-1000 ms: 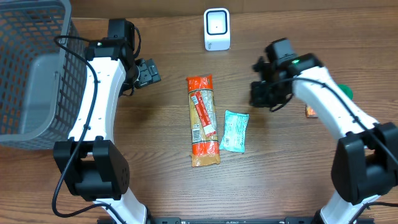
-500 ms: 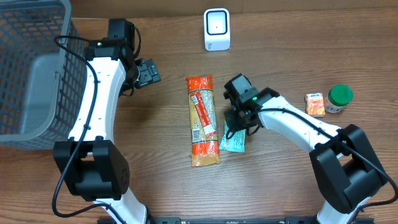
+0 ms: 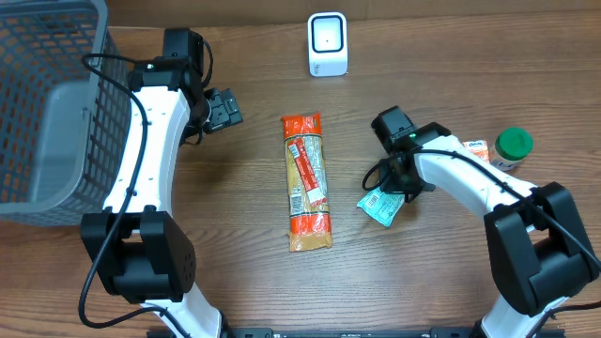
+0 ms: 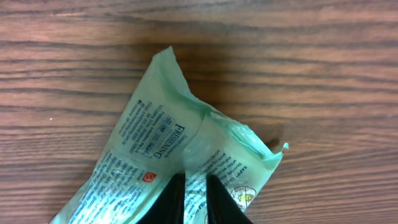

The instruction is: Scan the item barcode

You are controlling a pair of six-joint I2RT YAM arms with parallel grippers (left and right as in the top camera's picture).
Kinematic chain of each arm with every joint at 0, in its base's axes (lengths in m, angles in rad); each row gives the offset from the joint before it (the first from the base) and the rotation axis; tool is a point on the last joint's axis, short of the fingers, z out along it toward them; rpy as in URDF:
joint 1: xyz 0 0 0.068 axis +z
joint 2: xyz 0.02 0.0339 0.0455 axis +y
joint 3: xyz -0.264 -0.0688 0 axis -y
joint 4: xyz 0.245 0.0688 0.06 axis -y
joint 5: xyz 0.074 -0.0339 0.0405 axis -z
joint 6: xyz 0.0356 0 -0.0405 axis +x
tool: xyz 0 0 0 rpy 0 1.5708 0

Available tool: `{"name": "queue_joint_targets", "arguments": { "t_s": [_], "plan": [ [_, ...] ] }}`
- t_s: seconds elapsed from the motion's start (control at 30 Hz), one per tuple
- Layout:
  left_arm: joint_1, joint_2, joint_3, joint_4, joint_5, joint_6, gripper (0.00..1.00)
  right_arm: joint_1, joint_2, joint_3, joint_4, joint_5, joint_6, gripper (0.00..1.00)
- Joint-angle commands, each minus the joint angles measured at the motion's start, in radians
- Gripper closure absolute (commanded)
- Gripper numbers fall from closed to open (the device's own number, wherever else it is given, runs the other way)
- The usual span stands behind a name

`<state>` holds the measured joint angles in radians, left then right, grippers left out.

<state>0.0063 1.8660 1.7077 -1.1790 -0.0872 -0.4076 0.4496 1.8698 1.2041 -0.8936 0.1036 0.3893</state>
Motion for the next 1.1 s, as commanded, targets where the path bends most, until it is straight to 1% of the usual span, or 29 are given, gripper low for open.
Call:
{"name": "queue_joint_targets", "arguments": {
  "t_s": [0.0,0.1,0.2,0.3,0.4,0.47,0.57,0.6,0.63,0.7,0.73,0.8,0.9,0.97,1.0,1.03,1.07],
  "plan": [
    [-0.007,-0.023,0.016,0.002,-0.002,0.019,0.00,-0.005,0.005,-0.014,-0.008,-0.167,0.030,0.84],
    [-0.007,-0.023,0.016,0.002,-0.001,0.019,0.00,-0.005,0.004,-0.010,-0.003,-0.196,0.019,0.84],
    [-0.007,-0.023,0.016,0.002,-0.001,0.019,0.00,-0.011,-0.003,0.030,-0.063,-0.195,-0.005,0.83],
    [-0.007,-0.023,0.016,0.002,-0.001,0.019,0.00,-0.029,-0.038,0.084,-0.119,-0.195,-0.045,0.80],
    [-0.007,-0.023,0.016,0.002,-0.001,0.019,0.00,-0.061,-0.071,0.116,-0.153,-0.195,-0.053,0.77],
    [-0.007,-0.023,0.016,0.002,-0.001,0.019,0.00,-0.091,-0.085,0.118,-0.152,-0.195,-0.053,0.73],
    [-0.007,-0.023,0.016,0.002,-0.001,0.019,0.00,-0.132,-0.085,0.117,-0.160,-0.200,-0.053,0.72],
    [-0.007,-0.023,0.016,0.005,0.000,0.018,0.00,-0.145,-0.085,0.114,-0.164,-0.203,-0.054,0.66],
    [-0.007,-0.023,0.016,0.017,0.005,0.015,0.00,-0.153,-0.085,0.110,-0.167,-0.203,-0.058,0.63],
    [-0.007,-0.023,0.016,0.066,0.010,0.015,0.00,-0.166,-0.085,0.106,-0.174,-0.203,-0.086,0.62],
    [-0.007,-0.023,0.016,0.099,0.011,0.013,0.00,-0.170,-0.085,0.100,-0.175,-0.203,-0.107,0.60],
    [-0.007,-0.023,0.016,0.089,0.072,0.007,0.00,-0.172,-0.085,0.084,-0.181,-0.201,-0.133,0.58],
    [-0.007,-0.023,0.016,0.064,0.161,0.006,0.00,-0.172,-0.085,0.063,-0.178,-0.193,-0.134,0.58],
    [-0.011,-0.022,0.014,0.044,0.270,0.014,0.00,-0.172,-0.085,0.058,-0.172,-0.181,-0.137,0.57],
    [-0.017,-0.022,0.013,0.034,0.325,0.040,0.41,-0.172,-0.085,0.058,-0.167,-0.175,-0.138,0.57],
    [-0.026,-0.022,0.013,0.024,0.353,0.046,0.91,-0.172,-0.085,0.058,-0.158,-0.175,-0.138,0.57],
    [-0.039,-0.022,0.011,0.008,0.375,0.045,0.96,-0.172,-0.085,0.058,-0.149,-0.176,-0.138,0.57]
  ]
}}
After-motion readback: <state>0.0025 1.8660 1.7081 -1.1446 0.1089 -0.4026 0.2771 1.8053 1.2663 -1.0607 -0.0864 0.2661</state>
